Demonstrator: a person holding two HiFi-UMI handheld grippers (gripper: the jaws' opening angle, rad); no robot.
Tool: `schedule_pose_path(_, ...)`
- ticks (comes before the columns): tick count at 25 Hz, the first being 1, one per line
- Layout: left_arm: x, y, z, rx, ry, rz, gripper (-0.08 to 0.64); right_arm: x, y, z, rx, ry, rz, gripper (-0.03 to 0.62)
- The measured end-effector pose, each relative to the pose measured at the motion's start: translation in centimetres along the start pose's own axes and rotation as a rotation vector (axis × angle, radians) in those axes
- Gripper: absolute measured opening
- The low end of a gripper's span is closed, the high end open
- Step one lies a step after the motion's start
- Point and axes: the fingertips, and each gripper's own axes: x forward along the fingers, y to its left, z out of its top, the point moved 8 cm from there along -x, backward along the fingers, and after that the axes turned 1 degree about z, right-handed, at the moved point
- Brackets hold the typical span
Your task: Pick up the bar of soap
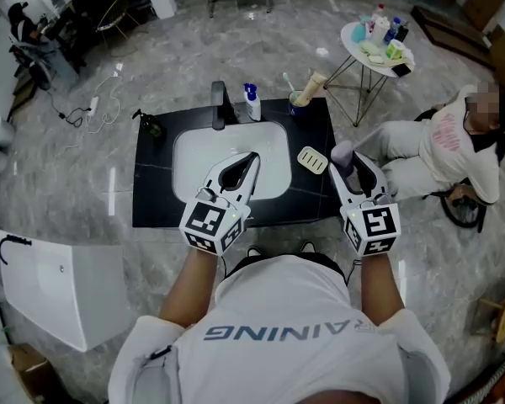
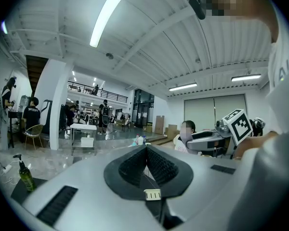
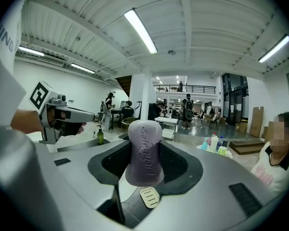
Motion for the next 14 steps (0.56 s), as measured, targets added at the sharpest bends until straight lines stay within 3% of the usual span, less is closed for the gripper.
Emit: schedule_pose_path(14,0.74,-0.55,0.09,0.005,0.001,-0.010,0.002,0.08,-0.47,-0.31,0.001,0.015,0.008,0.196)
